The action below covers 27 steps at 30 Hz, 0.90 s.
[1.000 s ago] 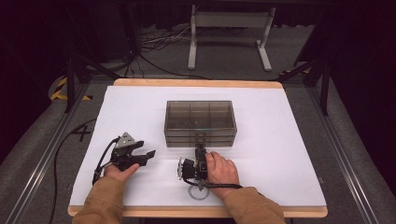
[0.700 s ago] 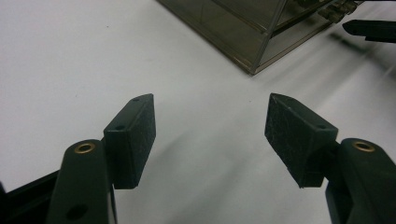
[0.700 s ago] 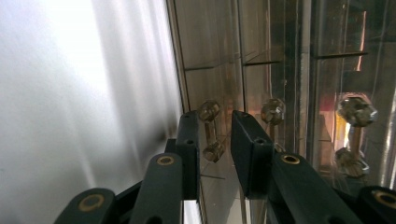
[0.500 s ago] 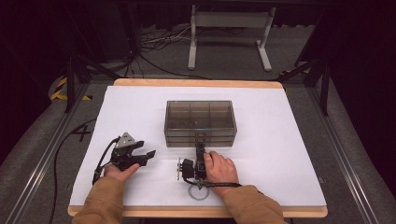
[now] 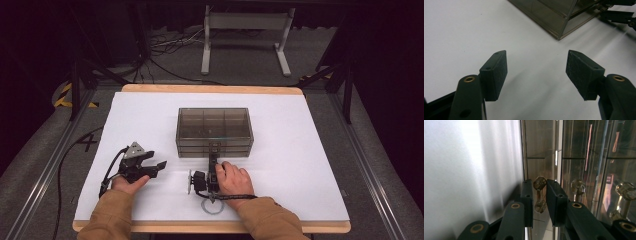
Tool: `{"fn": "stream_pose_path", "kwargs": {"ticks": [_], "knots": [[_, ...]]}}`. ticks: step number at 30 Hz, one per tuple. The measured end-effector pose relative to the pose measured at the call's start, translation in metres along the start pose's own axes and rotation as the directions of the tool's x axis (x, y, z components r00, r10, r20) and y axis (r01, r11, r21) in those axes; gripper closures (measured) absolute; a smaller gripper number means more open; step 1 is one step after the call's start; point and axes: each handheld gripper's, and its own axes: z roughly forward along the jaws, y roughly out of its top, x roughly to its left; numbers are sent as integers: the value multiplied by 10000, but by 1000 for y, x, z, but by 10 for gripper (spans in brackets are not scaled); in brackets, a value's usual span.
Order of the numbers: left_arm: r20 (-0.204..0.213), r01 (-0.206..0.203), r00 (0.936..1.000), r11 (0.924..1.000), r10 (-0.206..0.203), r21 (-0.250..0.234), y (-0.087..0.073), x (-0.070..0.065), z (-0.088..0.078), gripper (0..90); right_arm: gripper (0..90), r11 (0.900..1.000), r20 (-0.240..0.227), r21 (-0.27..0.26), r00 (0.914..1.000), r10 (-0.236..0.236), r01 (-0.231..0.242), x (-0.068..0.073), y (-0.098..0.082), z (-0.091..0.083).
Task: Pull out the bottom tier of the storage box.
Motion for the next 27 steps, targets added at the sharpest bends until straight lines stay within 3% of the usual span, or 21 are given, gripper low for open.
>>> {"fn": "stream_pose_path", "kwargs": {"ticks": [27], "knots": [[-12, -19, 10000, 10000, 19, 23, 0, 0, 0, 343, 803, 9998, 340, 223, 9994, -2, -5, 5, 4, -3]]}}
